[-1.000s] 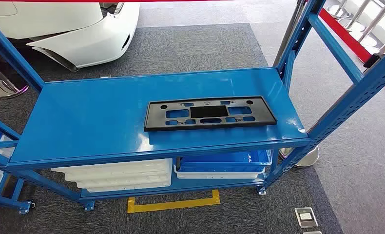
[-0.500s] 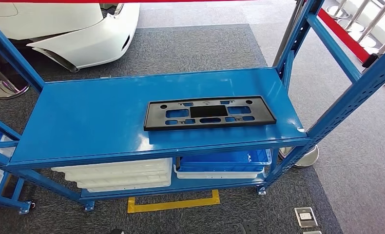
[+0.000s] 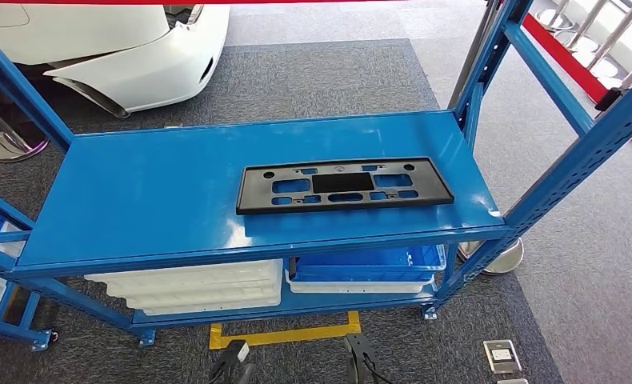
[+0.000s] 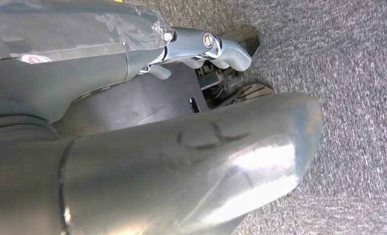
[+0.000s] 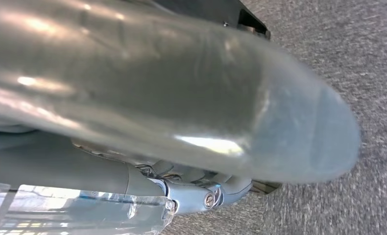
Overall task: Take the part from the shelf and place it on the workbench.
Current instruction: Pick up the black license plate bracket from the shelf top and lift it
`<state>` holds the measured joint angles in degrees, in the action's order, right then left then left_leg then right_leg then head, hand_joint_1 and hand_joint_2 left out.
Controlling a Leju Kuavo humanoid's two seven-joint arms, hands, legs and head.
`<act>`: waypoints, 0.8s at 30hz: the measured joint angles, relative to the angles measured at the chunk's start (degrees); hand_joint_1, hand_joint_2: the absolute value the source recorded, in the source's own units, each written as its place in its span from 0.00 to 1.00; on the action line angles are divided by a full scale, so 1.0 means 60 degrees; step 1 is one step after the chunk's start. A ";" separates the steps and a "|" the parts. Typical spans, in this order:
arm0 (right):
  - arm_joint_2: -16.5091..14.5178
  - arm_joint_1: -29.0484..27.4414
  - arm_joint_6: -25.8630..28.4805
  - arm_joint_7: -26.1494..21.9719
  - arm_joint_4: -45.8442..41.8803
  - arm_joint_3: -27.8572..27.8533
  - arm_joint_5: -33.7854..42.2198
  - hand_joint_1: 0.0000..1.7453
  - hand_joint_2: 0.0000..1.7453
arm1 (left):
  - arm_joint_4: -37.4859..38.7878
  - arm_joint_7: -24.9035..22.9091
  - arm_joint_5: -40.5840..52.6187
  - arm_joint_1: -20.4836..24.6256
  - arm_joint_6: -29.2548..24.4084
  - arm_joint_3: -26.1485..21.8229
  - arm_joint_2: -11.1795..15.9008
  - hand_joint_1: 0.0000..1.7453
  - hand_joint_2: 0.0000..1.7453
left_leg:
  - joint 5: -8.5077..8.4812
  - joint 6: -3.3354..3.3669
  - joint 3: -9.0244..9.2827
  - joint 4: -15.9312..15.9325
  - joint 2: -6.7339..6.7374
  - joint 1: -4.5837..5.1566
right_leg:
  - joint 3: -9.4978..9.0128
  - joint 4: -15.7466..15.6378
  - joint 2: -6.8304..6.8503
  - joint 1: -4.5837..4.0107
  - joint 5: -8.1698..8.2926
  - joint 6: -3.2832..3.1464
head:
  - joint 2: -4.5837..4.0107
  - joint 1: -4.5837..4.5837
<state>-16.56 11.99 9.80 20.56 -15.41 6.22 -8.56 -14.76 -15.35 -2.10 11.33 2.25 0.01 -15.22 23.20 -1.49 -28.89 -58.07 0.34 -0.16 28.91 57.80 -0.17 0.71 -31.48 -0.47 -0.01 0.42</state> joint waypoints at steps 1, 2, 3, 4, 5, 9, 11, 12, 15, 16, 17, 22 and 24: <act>-0.0016 0.0024 0.0002 0.0005 0.0030 0.0013 -0.0006 0.00 0.00 | 0.0032 -0.0006 -0.0002 0.0026 0.0000 -0.0001 -0.0028 0.00 0.00 | 0.0000 0.0000 -0.0001 0.0000 0.0000 0.0000 | 0.0001 0.0000 0.0000 0.0000 0.0000 0.0000 | 0.0001 0.0000; -0.0026 0.0044 0.0003 0.0006 0.0056 0.0020 -0.0010 0.00 0.00 | 0.0061 -0.0011 -0.0003 0.0048 0.0000 -0.0001 -0.0055 0.00 0.00 | 0.0000 0.0000 -0.0003 0.0000 0.0000 0.0000 | 0.0002 0.0000 0.0000 0.0000 0.0000 0.0000 | 0.0000 0.0000; -0.0031 0.0061 0.0003 0.0007 0.0079 0.0034 -0.0015 0.00 0.00 | 0.0087 -0.0012 -0.0001 0.0065 -0.0001 -0.0001 -0.0077 0.00 0.00 | 0.0000 0.0000 -0.0004 0.0000 0.0000 0.0000 | 0.0004 0.0000 0.0000 0.0000 0.0000 0.0000 | 0.0001 0.0002; -0.0034 0.0074 0.0003 0.0007 0.0102 0.0055 -0.0024 0.00 0.00 | 0.0112 -0.0011 0.0000 0.0080 -0.0003 -0.0001 -0.0098 0.00 0.00 | 0.0000 0.0000 -0.0006 0.0000 0.0000 0.0000 | 0.0005 0.0000 0.0000 0.0000 0.0000 0.0000 | 0.0000 0.0001; -0.0036 0.0084 0.0006 0.0005 0.0123 0.0077 -0.0035 0.00 0.00 | 0.0135 -0.0005 -0.0014 0.0089 -0.0006 -0.0001 -0.0117 0.00 0.00 | 0.0000 0.0000 -0.0007 0.0000 0.0000 0.0000 | 0.0005 0.0000 0.0000 0.0000 0.0000 0.0000 | 0.0000 0.0002; -0.0044 0.0104 0.0035 -0.0001 0.0187 0.0118 -0.0068 0.00 0.00 | 0.0209 0.0020 -0.0211 0.0098 -0.0015 -0.0006 -0.0174 0.00 0.00 | 0.0000 0.0000 -0.0008 0.0001 0.0000 0.0000 | 0.0006 0.0000 0.0000 0.0000 0.0000 0.0000 | 0.0001 -0.0001; -0.0046 0.0109 0.0055 -0.0002 0.0217 0.0128 -0.0069 0.00 0.00 | 0.0243 0.0052 -0.0286 0.0098 -0.0014 -0.0009 -0.0197 0.00 0.00 | 0.0000 0.0000 -0.0008 0.0001 0.0000 0.0000 | 0.0007 0.0000 0.0000 0.0000 0.0000 0.0000 | 0.0001 -0.0004; -0.0047 0.0111 0.0070 -0.0003 0.0230 0.0131 -0.0053 0.00 0.00 | 0.0258 0.0091 -0.0322 0.0099 -0.0011 -0.0011 -0.0206 0.00 0.00 | 0.0000 0.0000 -0.0008 0.0001 0.0000 0.0000 | 0.0007 0.0000 0.0000 0.0000 0.0000 0.0000 | 0.0000 -0.0004; -0.0049 0.0115 0.0167 -0.0044 0.0265 0.0135 0.0137 0.00 0.00 | 0.0295 0.0306 -0.0464 0.0099 -0.0049 -0.0021 -0.0217 0.00 0.00 | 0.0000 0.0000 -0.0008 0.0001 0.0000 0.0000 | 0.0006 0.0001 0.0000 0.0000 0.0000 0.0000 | -0.0001 -0.0003; -0.0047 0.0114 0.0341 -0.0125 0.0277 0.0133 0.0377 0.00 0.00 | 0.0304 0.0536 -0.0532 0.0079 -0.0161 -0.0028 -0.0206 0.00 0.00 | 0.0000 0.0000 -0.0009 0.0002 0.0000 0.0000 | 0.0006 0.0001 0.0000 0.0000 0.0000 0.0000 | -0.0001 -0.0002; -0.0037 0.0107 0.0685 -0.0273 0.0288 0.0096 0.0809 0.00 0.00 | 0.0312 0.0993 -0.0623 0.0007 -0.0339 -0.0054 -0.0131 0.00 0.00 | 0.0000 0.0000 -0.0008 0.0004 0.0000 -0.0001 | 0.0006 0.0001 -0.0001 -0.0001 -0.0001 -0.0001 | -0.0001 -0.0001; 0.0107 -0.0143 0.2407 -0.0931 0.0378 -0.0487 0.2694 0.00 0.00 | 0.0335 0.3472 -0.1443 -0.0611 -0.0429 -0.0394 0.1019 0.00 0.00 | 0.0000 -0.0004 -0.0020 0.0010 0.0010 -0.0004 | 0.0031 0.0002 -0.0005 -0.0027 -0.0004 -0.0005 | -0.0001 0.0018; 0.0187 -0.0231 0.2742 -0.1134 0.0395 -0.0661 0.2845 0.00 0.00 | 0.0341 0.3630 -0.1741 -0.0752 -0.0344 -0.0581 0.1557 0.00 0.00 | -0.0005 -0.0012 -0.0037 0.0011 0.0004 -0.0004 | 0.0050 0.0003 0.0001 -0.0034 -0.0005 -0.0007 | -0.0002 -0.0007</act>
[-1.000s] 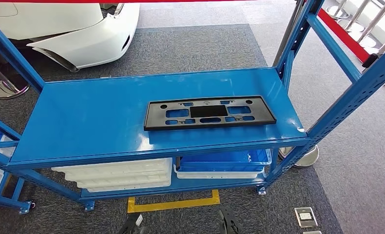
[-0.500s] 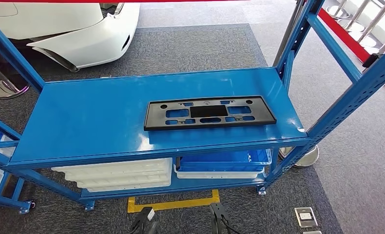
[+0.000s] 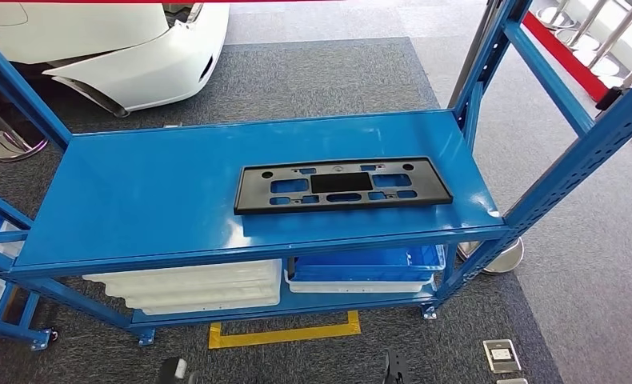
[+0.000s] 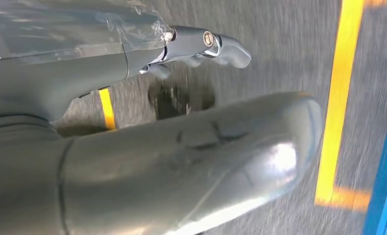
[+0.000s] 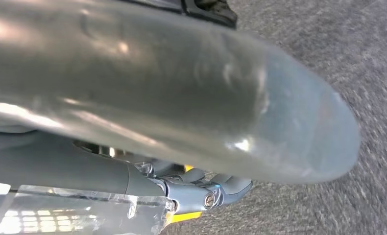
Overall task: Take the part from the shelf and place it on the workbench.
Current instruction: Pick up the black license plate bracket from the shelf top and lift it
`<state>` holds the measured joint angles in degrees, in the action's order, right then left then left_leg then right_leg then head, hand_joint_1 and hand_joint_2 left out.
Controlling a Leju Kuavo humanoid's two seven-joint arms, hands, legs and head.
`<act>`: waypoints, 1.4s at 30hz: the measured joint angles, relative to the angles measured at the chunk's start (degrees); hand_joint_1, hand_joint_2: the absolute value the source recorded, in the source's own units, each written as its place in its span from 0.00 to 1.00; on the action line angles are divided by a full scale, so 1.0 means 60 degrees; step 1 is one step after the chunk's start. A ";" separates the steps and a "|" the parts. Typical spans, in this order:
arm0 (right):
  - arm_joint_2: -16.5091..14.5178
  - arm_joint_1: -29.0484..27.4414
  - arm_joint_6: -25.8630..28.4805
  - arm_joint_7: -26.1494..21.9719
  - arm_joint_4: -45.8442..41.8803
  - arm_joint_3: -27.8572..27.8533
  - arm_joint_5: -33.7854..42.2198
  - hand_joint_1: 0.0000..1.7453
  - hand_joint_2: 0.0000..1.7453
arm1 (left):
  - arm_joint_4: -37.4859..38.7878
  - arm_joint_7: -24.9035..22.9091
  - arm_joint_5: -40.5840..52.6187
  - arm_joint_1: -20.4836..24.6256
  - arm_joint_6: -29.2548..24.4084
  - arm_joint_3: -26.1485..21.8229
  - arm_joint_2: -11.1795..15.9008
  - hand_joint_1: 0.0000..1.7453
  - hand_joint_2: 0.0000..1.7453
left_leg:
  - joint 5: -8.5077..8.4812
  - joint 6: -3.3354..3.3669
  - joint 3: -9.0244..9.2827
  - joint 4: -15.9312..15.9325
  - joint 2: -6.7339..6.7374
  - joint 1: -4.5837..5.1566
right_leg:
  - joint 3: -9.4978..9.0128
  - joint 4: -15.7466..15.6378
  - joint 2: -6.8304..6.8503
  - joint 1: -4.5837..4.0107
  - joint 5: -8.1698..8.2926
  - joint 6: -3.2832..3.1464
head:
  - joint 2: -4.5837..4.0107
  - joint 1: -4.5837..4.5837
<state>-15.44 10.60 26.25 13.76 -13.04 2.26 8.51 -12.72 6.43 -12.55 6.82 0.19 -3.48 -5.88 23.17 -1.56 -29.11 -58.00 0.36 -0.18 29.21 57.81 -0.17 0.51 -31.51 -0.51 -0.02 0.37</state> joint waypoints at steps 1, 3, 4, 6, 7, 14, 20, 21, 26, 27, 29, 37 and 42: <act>0.0065 -0.0035 0.0218 -0.0163 0.0006 -0.0093 0.0057 0.00 0.00 | 0.0001 0.0048 -0.0136 -0.0035 -0.0002 -0.0078 0.0224 0.00 0.00 | -0.0003 -0.0004 -0.0003 0.0001 -0.0007 0.0000 | 0.0004 0.0000 0.0007 -0.0002 -0.0001 -0.0002 | 0.0001 -0.0016; 0.0442 -0.0201 0.0284 -0.0613 0.0015 -0.0270 0.0181 0.00 0.00 | 0.0003 0.0159 -0.0492 -0.0096 -0.0019 -0.0249 0.0600 0.00 0.00 | -0.0006 -0.0008 -0.0003 0.0003 -0.0025 -0.0002 | 0.0000 0.0000 0.0022 -0.0002 -0.0003 -0.0004 | 0.0002 -0.0047; 0.0774 -0.0343 -0.0017 -0.0839 0.0019 -0.0353 0.0252 0.00 0.00 | 0.0005 0.0223 -0.0677 -0.0144 0.0000 -0.0345 0.0773 0.00 0.00 | -0.0006 -0.0008 -0.0004 0.0004 -0.0033 -0.0003 | -0.0003 0.0000 0.0029 0.0004 -0.0003 -0.0004 | 0.0002 -0.0055; 0.1558 -0.0651 -0.0828 -0.1187 0.0032 -0.0512 0.0376 0.00 0.00 | 0.0008 0.0334 -0.0906 -0.0279 0.0106 -0.0535 0.1080 0.00 0.00 | -0.0005 -0.0007 -0.0016 0.0002 -0.0042 -0.0005 | -0.0003 0.0001 0.0035 0.0018 -0.0003 -0.0004 | 0.0001 -0.0055; 0.1898 -0.0776 -0.1006 -0.1307 0.0039 -0.0585 0.0410 0.00 0.00 | 0.0011 0.0374 -0.0934 -0.0340 0.0168 -0.0602 0.1202 0.00 0.00 | -0.0005 -0.0006 -0.0025 0.0000 -0.0042 -0.0004 | 0.0001 0.0001 0.0035 0.0023 -0.0003 -0.0003 | 0.0000 -0.0041; 0.2842 -0.1027 0.0362 -0.2728 0.0060 -0.0991 0.0942 0.00 0.00 | 0.0027 0.0677 -0.1162 -0.0441 -0.0078 -0.0985 0.1581 0.00 0.00 | -0.0006 -0.0004 -0.0034 -0.0016 -0.0035 0.0001 | 0.0011 -0.0006 0.0027 0.0030 0.0007 -0.0001 | 0.0002 0.0001; 0.3274 -0.1028 0.1356 -0.6435 0.0047 -0.1731 0.2363 0.00 0.00 | 0.0047 0.0775 -0.1335 -0.0469 -0.0335 -0.1151 0.1647 0.00 0.00 | -0.0009 -0.0002 -0.0029 -0.0017 -0.0036 0.0000 | 0.0005 0.0000 0.0028 0.0028 0.0011 -0.0002 | 0.0001 -0.0010; 0.3361 -0.1035 0.1431 -0.6988 0.0010 -0.1863 0.2507 0.00 0.00 | 0.0050 0.0781 -0.1346 -0.0472 -0.0348 -0.1176 0.1651 0.00 0.00 | -0.0009 -0.0002 -0.0029 -0.0018 -0.0036 0.0000 | 0.0005 0.0000 0.0029 0.0029 0.0011 -0.0002 | 0.0001 -0.0010; 0.3627 -0.1313 0.2111 -0.8454 -0.1135 -0.2458 0.2179 0.00 0.00 | 0.0078 0.0786 -0.1428 -0.0482 -0.0366 -0.1248 0.1650 0.00 0.00 | -0.0010 -0.0001 -0.0032 -0.0018 -0.0038 -0.0001 | 0.0000 0.0002 0.0042 0.0028 0.0011 -0.0002 | 0.0001 -0.0007; 0.3631 -0.1385 0.2178 -0.8436 -0.1507 -0.2614 0.1773 0.00 0.00 | 0.0087 0.0786 -0.1437 -0.0483 -0.0370 -0.1251 0.1649 0.00 0.00 | -0.0010 -0.0001 -0.0032 -0.0018 -0.0038 -0.0001 | 0.0000 0.0002 0.0043 0.0028 0.0012 -0.0002 | 0.0001 -0.0006; 0.3590 -0.1530 0.2216 -0.8283 -0.2343 -0.2949 0.0893 0.00 0.00 | 0.0097 0.0786 -0.1447 -0.0484 -0.0376 -0.1252 0.1641 0.00 0.00 | -0.0011 0.0001 -0.0032 -0.0018 -0.0041 -0.0002 | -0.0002 0.0002 0.0049 0.0028 0.0012 -0.0002 | 0.0000 -0.0009; 0.3266 -0.2155 0.2197 -0.7903 -0.5756 -0.3870 0.0125 0.00 0.00 | 0.0139 0.0785 -0.1432 -0.0506 -0.0382 -0.1249 0.1599 0.00 0.00 | -0.0023 0.0000 -0.0029 -0.0020 -0.0056 -0.0001 | -0.0006 0.0005 0.0059 0.0026 0.0012 -0.0003 | 0.0001 -0.0014; 0.3440 -0.2491 0.2193 -0.7190 -0.7702 -0.3291 0.1630 0.00 0.00 | 0.0156 0.0710 -0.1534 -0.0503 -0.0466 -0.1245 0.1560 0.00 0.00 | -0.0024 0.0000 -0.0032 -0.0019 -0.0048 -0.0001 | -0.0003 0.0012 0.0051 0.0028 0.0016 -0.0008 | 0.0002 -0.0015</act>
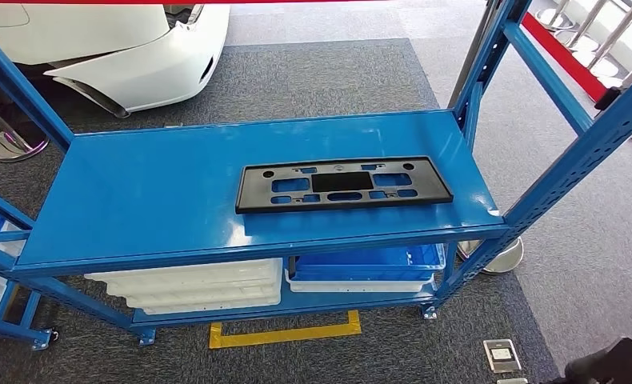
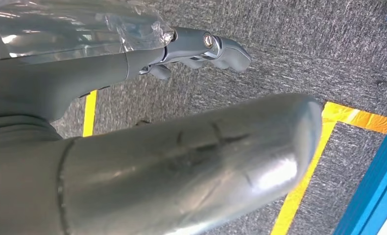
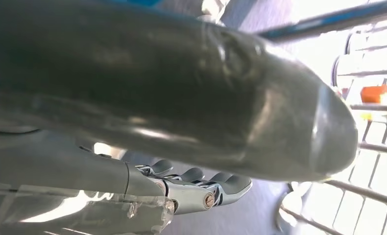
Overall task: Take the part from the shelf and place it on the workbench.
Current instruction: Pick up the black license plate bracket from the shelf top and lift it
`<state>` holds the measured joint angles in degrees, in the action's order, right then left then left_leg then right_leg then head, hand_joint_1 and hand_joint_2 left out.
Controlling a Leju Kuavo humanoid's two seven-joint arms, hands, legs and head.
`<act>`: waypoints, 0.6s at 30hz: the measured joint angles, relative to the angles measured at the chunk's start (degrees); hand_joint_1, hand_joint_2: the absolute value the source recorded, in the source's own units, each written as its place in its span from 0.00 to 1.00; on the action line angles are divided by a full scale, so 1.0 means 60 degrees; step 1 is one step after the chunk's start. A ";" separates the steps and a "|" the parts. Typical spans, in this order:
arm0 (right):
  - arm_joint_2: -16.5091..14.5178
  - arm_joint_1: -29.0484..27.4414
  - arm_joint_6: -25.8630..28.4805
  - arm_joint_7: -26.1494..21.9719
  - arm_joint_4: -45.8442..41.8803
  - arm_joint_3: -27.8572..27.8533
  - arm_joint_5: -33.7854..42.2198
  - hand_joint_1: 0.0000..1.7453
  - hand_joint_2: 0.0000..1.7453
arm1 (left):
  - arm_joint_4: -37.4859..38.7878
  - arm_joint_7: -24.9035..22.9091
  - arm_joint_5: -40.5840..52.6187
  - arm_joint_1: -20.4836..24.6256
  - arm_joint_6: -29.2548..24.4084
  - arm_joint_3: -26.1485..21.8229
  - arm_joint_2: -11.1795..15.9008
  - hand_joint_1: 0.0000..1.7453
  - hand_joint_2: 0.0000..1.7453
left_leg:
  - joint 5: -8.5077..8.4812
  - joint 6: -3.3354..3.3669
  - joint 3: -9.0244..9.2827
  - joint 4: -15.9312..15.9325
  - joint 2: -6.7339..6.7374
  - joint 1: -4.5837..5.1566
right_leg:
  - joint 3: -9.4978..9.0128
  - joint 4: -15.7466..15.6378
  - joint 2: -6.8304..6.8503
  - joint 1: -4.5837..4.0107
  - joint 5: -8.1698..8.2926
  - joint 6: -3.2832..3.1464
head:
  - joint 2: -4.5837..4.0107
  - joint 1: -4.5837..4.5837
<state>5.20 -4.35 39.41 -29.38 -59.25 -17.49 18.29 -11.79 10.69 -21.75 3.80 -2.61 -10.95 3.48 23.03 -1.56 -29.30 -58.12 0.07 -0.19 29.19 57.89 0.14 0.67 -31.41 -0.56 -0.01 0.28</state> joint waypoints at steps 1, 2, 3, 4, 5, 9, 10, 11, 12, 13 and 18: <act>0.0066 -0.0001 0.0004 0.0098 -0.0270 0.0207 0.0182 0.00 0.00 | 0.0001 -0.0005 -0.0029 0.0004 -0.0007 0.0000 -0.0009 0.00 0.00 | -0.0001 0.0000 0.0004 -0.0001 0.0002 0.0000 | 0.0000 0.0000 -0.0001 0.0000 0.0001 -0.0001 | 0.0001 0.0001; 0.0118 0.0000 0.0009 0.0140 -0.0516 0.0402 0.0293 0.00 0.00 | 0.0001 -0.0007 -0.0048 0.0006 -0.0012 0.0000 -0.0019 0.00 0.00 | -0.0002 0.0001 0.0006 -0.0002 0.0001 0.0000 | 0.0000 0.0000 0.0000 0.0000 0.0001 -0.0001 | 0.0000 0.0002; 0.0156 -0.0001 0.0014 0.0147 -0.0736 0.0571 0.0376 0.00 0.00 | 0.0001 -0.0009 -0.0064 0.0005 -0.0018 0.0000 -0.0029 0.00 0.00 | -0.0004 0.0002 0.0008 -0.0004 0.0000 0.0001 | 0.0000 0.0000 0.0002 0.0000 0.0001 -0.0001 | 0.0001 0.0003; 0.0189 -0.0003 0.0015 0.0136 -0.0935 0.0719 0.0454 0.00 0.00 | 0.0002 -0.0010 -0.0074 0.0002 -0.0026 0.0000 -0.0038 0.00 0.00 | -0.0006 0.0003 0.0008 -0.0005 -0.0002 0.0001 | -0.0001 0.0000 0.0004 0.0000 0.0002 -0.0001 | 0.0000 0.0005; 0.0225 -0.0009 0.0017 0.0118 -0.1110 0.0847 0.0526 0.00 0.00 | 0.0003 -0.0011 -0.0078 -0.0001 -0.0036 0.0000 -0.0046 0.00 0.00 | -0.0008 0.0003 0.0008 -0.0006 -0.0004 0.0001 | -0.0001 0.0000 0.0005 0.0000 0.0002 -0.0001 | -0.0001 0.0004; 0.0352 -0.0062 0.0018 0.0055 -0.1645 0.1242 0.0664 0.00 0.00 | 0.0008 -0.0016 -0.0086 -0.0003 -0.0060 0.0000 -0.0071 0.00 0.00 | -0.0010 0.0001 0.0008 -0.0006 -0.0004 0.0000 | 0.0000 0.0001 0.0002 -0.0002 0.0005 -0.0004 | -0.0001 0.0000; 0.0375 -0.0074 0.0018 0.0050 -0.1746 0.1318 0.0672 0.00 0.00 | 0.0008 -0.0019 -0.0086 -0.0003 -0.0060 0.0000 -0.0075 0.00 0.00 | -0.0010 0.0001 0.0008 -0.0006 -0.0004 0.0000 | 0.0001 0.0001 0.0002 -0.0002 0.0005 -0.0004 | 0.0000 -0.0001; 0.0394 -0.0081 0.0018 0.0048 -0.1834 0.1386 0.0679 0.00 0.00 | 0.0008 -0.0021 -0.0087 -0.0003 -0.0060 0.0000 -0.0077 0.00 0.00 | -0.0010 0.0000 0.0008 -0.0006 -0.0004 0.0000 | 0.0002 0.0001 0.0001 -0.0002 0.0005 -0.0004 | 0.0000 -0.0004; 0.0409 -0.0088 0.0018 0.0048 -0.1913 0.1446 0.0685 0.00 0.00 | 0.0008 -0.0023 -0.0087 -0.0004 -0.0060 0.0000 -0.0079 0.00 0.00 | -0.0010 0.0000 0.0008 -0.0006 -0.0004 0.0000 | 0.0002 0.0001 0.0001 -0.0002 0.0005 -0.0004 | 0.0000 -0.0004; 0.0423 -0.0094 0.0018 0.0048 -0.1985 0.1501 0.0691 0.00 0.00 | 0.0008 -0.0023 -0.0087 -0.0004 -0.0061 0.0000 -0.0080 0.00 0.00 | -0.0010 0.0000 0.0008 -0.0006 -0.0004 0.0000 | 0.0003 0.0001 0.0001 -0.0002 0.0005 -0.0004 | -0.0001 -0.0004; 0.0496 -0.0134 0.0018 0.0069 -0.2251 0.1740 0.0706 0.00 0.00 | 0.0008 -0.0023 -0.0093 -0.0004 -0.0063 0.0000 -0.0090 0.00 0.00 | -0.0010 0.0000 0.0006 -0.0005 -0.0004 -0.0001 | 0.0004 0.0002 0.0001 -0.0002 0.0005 -0.0004 | 0.0001 -0.0005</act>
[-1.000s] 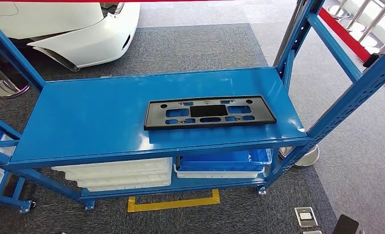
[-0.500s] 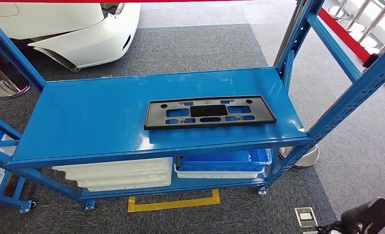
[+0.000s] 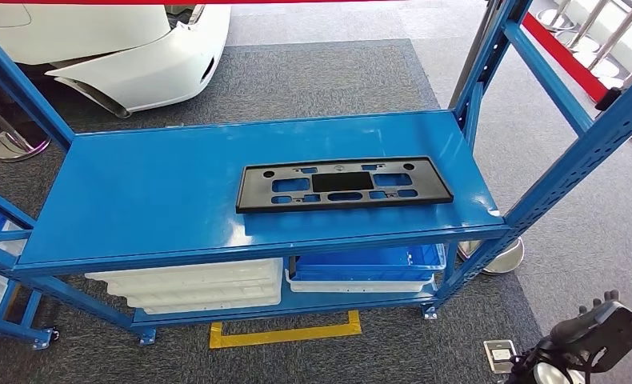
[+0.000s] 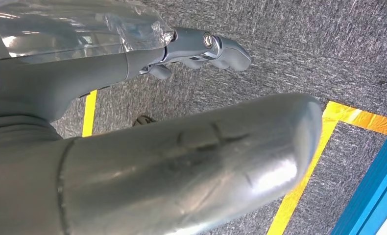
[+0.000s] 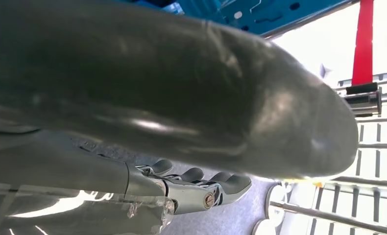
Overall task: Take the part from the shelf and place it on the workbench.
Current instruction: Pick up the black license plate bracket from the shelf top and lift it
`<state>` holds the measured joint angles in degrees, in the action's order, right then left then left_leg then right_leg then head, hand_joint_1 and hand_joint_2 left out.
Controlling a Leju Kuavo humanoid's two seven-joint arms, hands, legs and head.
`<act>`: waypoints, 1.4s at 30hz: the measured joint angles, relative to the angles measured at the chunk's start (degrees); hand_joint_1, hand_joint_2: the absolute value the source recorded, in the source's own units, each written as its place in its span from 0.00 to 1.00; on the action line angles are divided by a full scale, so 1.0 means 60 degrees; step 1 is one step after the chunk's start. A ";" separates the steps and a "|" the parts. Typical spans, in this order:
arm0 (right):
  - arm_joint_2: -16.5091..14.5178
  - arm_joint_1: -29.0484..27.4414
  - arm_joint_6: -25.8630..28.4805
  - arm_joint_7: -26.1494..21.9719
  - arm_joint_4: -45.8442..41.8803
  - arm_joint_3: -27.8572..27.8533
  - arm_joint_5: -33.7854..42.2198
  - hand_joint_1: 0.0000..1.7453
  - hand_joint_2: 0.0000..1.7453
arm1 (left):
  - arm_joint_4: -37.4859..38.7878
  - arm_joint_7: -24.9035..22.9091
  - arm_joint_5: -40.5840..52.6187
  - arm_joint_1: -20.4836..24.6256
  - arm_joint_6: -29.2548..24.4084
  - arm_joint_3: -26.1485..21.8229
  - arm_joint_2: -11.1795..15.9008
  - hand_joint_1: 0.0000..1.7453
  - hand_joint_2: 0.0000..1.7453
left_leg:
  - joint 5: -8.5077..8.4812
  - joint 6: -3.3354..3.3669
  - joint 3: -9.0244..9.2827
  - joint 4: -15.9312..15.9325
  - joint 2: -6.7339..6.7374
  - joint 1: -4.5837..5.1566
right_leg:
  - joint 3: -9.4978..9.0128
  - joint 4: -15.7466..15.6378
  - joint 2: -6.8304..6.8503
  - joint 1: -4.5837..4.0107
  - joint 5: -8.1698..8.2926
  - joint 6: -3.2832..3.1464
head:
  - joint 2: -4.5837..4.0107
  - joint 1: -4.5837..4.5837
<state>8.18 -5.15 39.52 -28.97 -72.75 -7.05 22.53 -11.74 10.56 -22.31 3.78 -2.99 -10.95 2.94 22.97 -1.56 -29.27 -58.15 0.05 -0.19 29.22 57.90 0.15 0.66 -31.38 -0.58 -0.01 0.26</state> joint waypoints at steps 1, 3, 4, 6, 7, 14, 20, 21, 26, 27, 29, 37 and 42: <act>0.0015 0.0000 0.0000 0.0040 -0.0026 0.0053 0.0006 0.00 0.00 | 0.0000 0.0000 -0.0008 0.0000 -0.0004 0.0000 -0.0002 0.00 0.00 | 0.0000 0.0000 -0.0001 0.0000 -0.0001 0.0000 | 0.0000 0.0000 0.0000 0.0000 0.0000 0.0000 | 0.0000 0.0001; 0.0050 0.0024 -0.0003 0.0235 -0.0038 0.0207 0.0053 0.00 0.00 | 0.0000 0.0000 -0.0047 0.0001 -0.0025 0.0000 -0.0009 0.00 0.00 | 0.0000 0.0000 -0.0002 0.0001 -0.0002 -0.0001 | 0.0000 0.0001 0.0000 0.0000 0.0000 0.0000 | 0.0001 0.0003; 0.0063 0.0052 -0.0006 0.0373 -0.0023 0.0313 0.0102 0.00 0.00 | 0.0000 0.0000 -0.0070 0.0001 -0.0039 0.0000 -0.0015 0.00 0.00 | 0.0000 -0.0001 -0.0002 0.0001 -0.0002 -0.0001 | 0.0000 0.0001 0.0000 0.0000 0.0000 0.0000 | 0.0001 0.0004; 0.0072 0.0125 -0.0014 0.0617 0.0045 0.0513 0.0221 0.00 0.00 | 0.0000 0.0000 -0.0104 0.0003 -0.0056 0.0000 -0.0025 0.00 0.00 | -0.0001 -0.0002 -0.0002 0.0001 -0.0001 -0.0001 | 0.0000 0.0001 0.0000 0.0000 0.0000 0.0000 | 0.0000 0.0002; 0.0076 0.0163 -0.0015 0.0687 0.0097 0.0604 0.0281 0.00 0.00 | 0.0000 0.0000 -0.0112 0.0003 -0.0059 0.0000 -0.0029 0.00 0.00 | -0.0002 -0.0003 -0.0002 0.0001 -0.0002 0.0000 | 0.0001 0.0001 0.0001 0.0000 0.0000 0.0000 | 0.0000 0.0002; 0.0124 0.0327 -0.0136 0.0072 0.0644 0.1149 0.0937 0.00 0.00 | 0.0004 0.0000 -0.0049 0.0002 -0.0056 0.0013 -0.0042 0.00 0.00 | -0.0002 -0.0004 -0.0007 0.0001 -0.0006 -0.0001 | 0.0008 0.0002 0.0002 -0.0001 0.0000 -0.0001 | -0.0002 0.0005; 0.0135 0.0280 -0.1318 -0.1186 0.0490 0.1830 0.1624 0.00 0.00 | 0.0006 0.0000 0.0028 0.0001 -0.0015 0.0128 -0.0042 0.00 0.00 | -0.0003 -0.0004 -0.0014 0.0002 -0.0003 -0.0001 | 0.0011 0.0004 0.0002 -0.0005 0.0001 -0.0003 | -0.0001 -0.0002; 0.0152 0.0283 -0.1725 -0.1191 0.0368 0.2005 0.1720 0.00 0.00 | 0.0007 0.0000 0.0027 0.0001 -0.0004 0.0160 -0.0042 0.00 0.00 | -0.0003 -0.0004 -0.0015 0.0002 -0.0002 -0.0001 | 0.0012 0.0006 0.0002 -0.0006 0.0002 -0.0004 | -0.0002 -0.0002; 0.0337 0.0531 -0.4281 -0.0993 -0.0360 0.3078 0.1843 0.00 0.00 | 0.0011 0.0027 0.0067 0.0003 0.0120 0.0271 -0.0042 0.00 0.00 | -0.0009 -0.0010 -0.0013 0.0000 -0.0003 -0.0001 | 0.0014 0.0014 0.0002 -0.0007 0.0004 -0.0007 | -0.0002 -0.0005; 0.0368 0.0596 -0.4502 -0.0910 -0.0484 0.3285 0.1781 0.00 0.00 | 0.0011 0.0031 0.0080 0.0001 0.0138 0.0289 -0.0042 0.00 0.00 | -0.0011 -0.0011 -0.0012 -0.0001 -0.0005 -0.0001 | 0.0014 0.0015 0.0004 -0.0007 0.0005 -0.0007 | -0.0001 -0.0005; 0.0444 0.0679 -0.4760 -0.0789 -0.0725 0.3662 0.1614 0.00 0.00 | 0.0011 0.0033 0.0100 -0.0006 0.0165 0.0326 -0.0042 0.00 0.00 | -0.0014 -0.0012 -0.0015 -0.0001 -0.0010 -0.0001 | 0.0013 0.0016 0.0010 -0.0007 0.0005 -0.0008 | 0.0001 -0.0003; 0.0751 0.0949 -0.5643 -0.0272 -0.1827 0.5014 0.0777 0.00 0.00 | 0.0011 0.0032 0.0133 -0.0010 0.0246 0.0523 -0.0042 0.00 0.00 | -0.0014 -0.0012 -0.0018 -0.0002 -0.0015 -0.0001 | 0.0018 0.0018 0.0009 -0.0008 0.0006 -0.0009 | -0.0001 -0.0002; 0.0857 0.0968 -0.5685 -0.0211 -0.2238 0.5467 0.0718 0.00 0.00 | 0.0011 0.0031 0.0134 -0.0012 0.0258 0.0608 -0.0042 0.00 0.00 | -0.0014 -0.0012 -0.0020 -0.0001 -0.0015 -0.0001 | 0.0019 0.0018 0.0008 -0.0008 0.0006 -0.0009 | 0.0000 -0.0002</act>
<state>13.32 0.66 5.41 -30.23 -86.18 25.75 26.83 -11.67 10.74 -21.51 3.71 -1.44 -7.30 2.69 22.89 -1.63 -29.39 -58.16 -0.04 -0.20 29.33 58.00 0.19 0.62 -31.35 -0.64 -0.01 0.25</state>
